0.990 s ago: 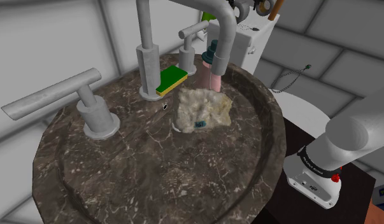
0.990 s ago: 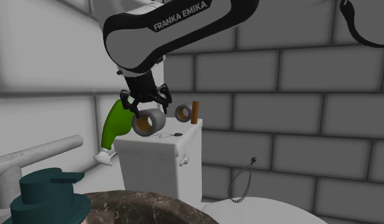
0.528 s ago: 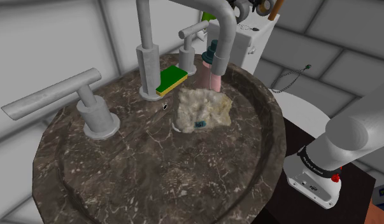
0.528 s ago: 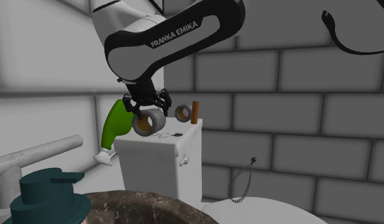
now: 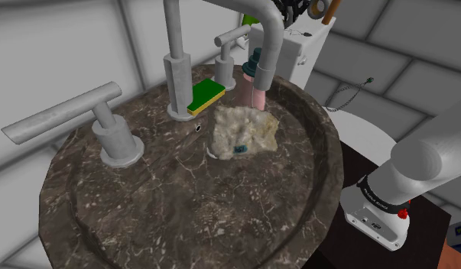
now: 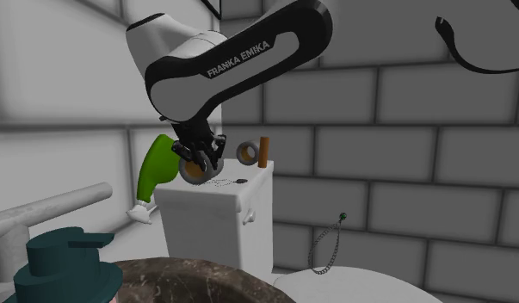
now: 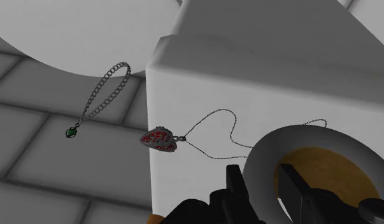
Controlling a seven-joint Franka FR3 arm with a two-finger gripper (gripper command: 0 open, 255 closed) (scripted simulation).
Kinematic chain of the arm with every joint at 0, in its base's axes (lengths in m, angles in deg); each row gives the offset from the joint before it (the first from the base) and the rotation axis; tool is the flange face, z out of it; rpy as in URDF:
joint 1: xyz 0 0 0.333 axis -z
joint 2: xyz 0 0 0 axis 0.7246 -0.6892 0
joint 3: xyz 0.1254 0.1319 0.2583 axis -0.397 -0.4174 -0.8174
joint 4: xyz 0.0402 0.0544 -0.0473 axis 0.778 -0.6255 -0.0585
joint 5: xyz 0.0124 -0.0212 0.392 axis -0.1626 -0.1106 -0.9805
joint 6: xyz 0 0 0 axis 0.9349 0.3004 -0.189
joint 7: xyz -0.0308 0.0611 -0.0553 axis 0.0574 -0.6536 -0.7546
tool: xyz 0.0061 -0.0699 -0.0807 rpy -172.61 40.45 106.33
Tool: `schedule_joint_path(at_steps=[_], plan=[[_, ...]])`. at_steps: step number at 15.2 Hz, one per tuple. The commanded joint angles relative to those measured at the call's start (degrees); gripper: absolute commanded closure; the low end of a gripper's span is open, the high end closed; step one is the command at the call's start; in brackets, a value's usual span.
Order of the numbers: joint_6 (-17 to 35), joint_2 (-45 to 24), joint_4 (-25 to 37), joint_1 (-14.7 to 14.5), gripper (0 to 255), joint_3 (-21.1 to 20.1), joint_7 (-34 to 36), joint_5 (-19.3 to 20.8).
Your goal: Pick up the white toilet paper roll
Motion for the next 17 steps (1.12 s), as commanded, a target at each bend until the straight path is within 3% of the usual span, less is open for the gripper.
schedule_joint_path(at_steps=[1,6,17], plan=[[0.0,0.0,0.0,0.0,255,0.0,0.0,0.0],[0.0,-0.1,0.1,-0.1,255,0.0,0.1,0.1],[-6.8,-0.4,8.3,-0.5,255,-0.4,-4.3,-1.2]])
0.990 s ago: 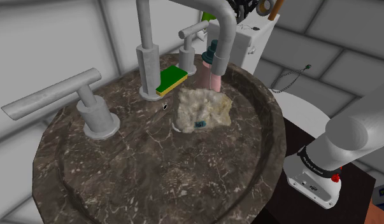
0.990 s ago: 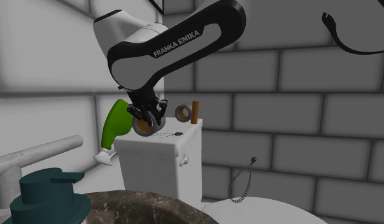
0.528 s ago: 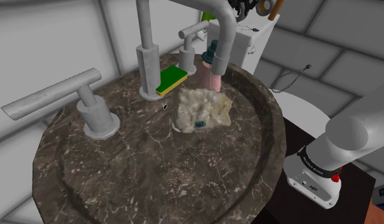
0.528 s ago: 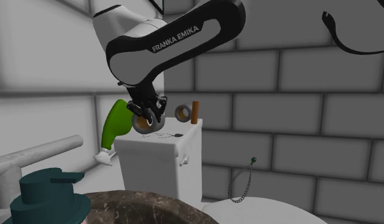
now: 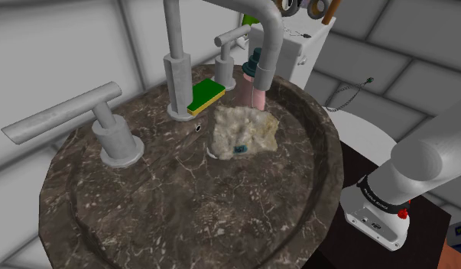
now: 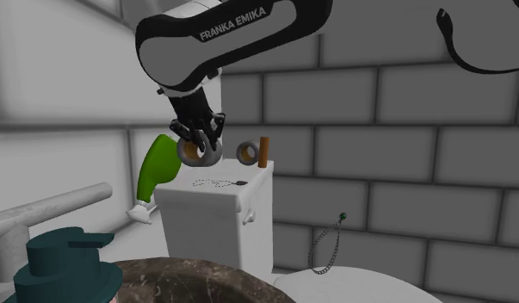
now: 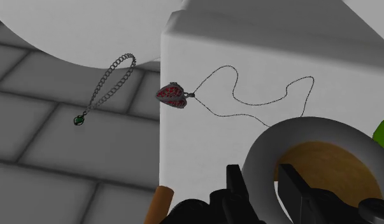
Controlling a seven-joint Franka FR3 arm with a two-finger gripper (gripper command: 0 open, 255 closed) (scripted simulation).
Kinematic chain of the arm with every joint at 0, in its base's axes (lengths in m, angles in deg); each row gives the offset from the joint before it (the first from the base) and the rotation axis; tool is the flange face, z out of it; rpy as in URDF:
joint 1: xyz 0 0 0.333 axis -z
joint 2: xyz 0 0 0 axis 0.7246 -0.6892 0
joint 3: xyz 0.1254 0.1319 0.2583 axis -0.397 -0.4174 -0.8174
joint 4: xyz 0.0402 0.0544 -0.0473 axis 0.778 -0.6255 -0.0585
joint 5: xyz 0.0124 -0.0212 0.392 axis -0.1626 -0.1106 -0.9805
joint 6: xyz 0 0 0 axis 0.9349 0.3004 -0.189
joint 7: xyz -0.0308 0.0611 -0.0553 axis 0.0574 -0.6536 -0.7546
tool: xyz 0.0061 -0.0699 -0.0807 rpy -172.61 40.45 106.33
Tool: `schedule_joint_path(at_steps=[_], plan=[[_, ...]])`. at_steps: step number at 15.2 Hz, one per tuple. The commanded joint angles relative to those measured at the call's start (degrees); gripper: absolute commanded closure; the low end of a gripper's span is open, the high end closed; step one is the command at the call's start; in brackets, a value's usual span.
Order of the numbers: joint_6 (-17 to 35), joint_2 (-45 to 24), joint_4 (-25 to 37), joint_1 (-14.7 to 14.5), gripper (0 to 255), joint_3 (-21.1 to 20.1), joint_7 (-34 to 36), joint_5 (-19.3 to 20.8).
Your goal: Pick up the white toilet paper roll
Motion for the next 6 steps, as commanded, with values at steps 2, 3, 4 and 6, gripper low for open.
schedule_joint_path(at_steps=[2,3,4,6], plan=[[-1.9,-0.5,2.7,-0.1,255,-0.1,-1.2,-0.1],[-2.6,-0.6,3.6,-0.2,255,-0.1,-1.6,-0.1],[-3.3,-0.8,4.5,-0.2,255,-0.2,-2.0,-0.1],[-3.4,-0.8,4.7,-0.3,255,-0.2,-2.0,-0.1]])
